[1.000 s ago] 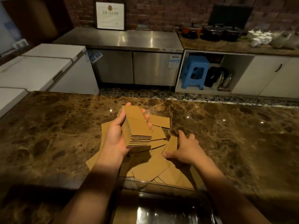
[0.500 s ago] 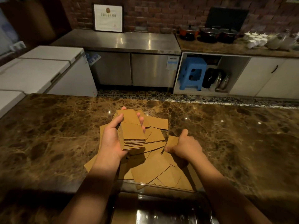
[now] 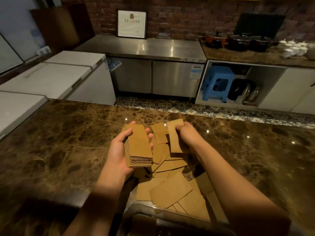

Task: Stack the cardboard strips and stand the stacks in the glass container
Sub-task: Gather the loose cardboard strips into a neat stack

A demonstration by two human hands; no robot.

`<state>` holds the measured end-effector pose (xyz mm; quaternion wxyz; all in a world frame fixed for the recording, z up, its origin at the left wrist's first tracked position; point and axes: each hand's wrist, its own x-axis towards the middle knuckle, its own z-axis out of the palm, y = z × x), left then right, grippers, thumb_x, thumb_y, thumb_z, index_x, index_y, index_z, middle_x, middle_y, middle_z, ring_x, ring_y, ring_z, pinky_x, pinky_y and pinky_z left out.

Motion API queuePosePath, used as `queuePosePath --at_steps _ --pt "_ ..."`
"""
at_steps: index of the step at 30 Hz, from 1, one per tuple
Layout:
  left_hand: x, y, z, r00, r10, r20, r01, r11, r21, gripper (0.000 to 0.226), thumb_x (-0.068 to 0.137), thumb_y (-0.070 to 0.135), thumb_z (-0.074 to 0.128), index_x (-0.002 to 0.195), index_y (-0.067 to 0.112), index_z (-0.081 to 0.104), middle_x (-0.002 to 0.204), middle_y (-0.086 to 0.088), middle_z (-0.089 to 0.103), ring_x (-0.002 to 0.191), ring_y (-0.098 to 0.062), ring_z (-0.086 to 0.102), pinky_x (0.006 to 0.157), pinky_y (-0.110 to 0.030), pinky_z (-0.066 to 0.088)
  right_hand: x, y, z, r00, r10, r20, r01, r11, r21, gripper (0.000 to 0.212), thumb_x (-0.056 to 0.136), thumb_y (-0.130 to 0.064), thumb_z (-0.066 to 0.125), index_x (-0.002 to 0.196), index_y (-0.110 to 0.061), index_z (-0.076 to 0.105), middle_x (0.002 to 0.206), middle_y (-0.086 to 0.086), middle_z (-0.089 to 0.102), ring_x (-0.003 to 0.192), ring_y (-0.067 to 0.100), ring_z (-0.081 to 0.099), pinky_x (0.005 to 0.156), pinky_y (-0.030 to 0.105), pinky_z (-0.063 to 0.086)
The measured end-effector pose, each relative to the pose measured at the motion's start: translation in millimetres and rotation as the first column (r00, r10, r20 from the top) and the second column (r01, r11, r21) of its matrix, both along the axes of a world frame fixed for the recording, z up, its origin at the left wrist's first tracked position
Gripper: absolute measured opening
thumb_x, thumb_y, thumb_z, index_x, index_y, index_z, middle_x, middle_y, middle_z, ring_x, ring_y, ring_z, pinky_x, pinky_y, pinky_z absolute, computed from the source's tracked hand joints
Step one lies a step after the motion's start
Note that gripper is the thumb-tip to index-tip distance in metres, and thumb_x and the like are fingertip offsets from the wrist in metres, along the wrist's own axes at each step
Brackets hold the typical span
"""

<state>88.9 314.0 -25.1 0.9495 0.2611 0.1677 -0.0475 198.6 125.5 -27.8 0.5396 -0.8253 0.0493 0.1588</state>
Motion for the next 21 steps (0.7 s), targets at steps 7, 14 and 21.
queuePosePath --at_steps 7,14,21 --pt "3 5 -6 1.0 0.019 -0.025 -0.019 1.0 -0.004 0.037 0.093 0.025 0.055 0.129 0.031 0.062 0.117 -0.025 0.071 0.088 -0.039 0.073 0.073 -0.05 0.06 18 70 -33 0.977 0.202 -0.076 -0.204 0.752 -0.626 0.077 0.09 -0.037 0.063 0.152 -0.007 0.026 0.156 0.025 0.026 0.142 0.043 0.026 0.112 0.048 0.033" --pt "4 5 -9 0.998 0.05 -0.037 -0.049 0.999 0.013 0.035 0.096 0.024 0.052 0.13 0.03 0.059 0.113 -0.024 0.071 0.086 -0.038 0.073 0.072 -0.047 0.059 20 54 -20 0.989 0.13 0.073 -0.096 0.931 -0.351 0.061 0.083 -0.021 0.078 0.137 -0.018 0.05 0.127 0.007 0.063 0.118 0.031 0.06 0.092 0.043 0.052" --pt "2 -15 3 0.999 0.008 0.041 -0.01 0.999 0.052 0.036 0.095 0.025 0.055 0.13 0.029 0.06 0.11 -0.021 0.072 0.082 -0.032 0.072 0.071 -0.043 0.056 -32 -22 32 0.964 0.033 -0.264 0.106 0.863 0.494 0.031 0.087 -0.012 0.075 0.117 -0.018 0.068 0.103 0.01 0.079 0.091 0.028 0.077 0.066 0.042 0.063"
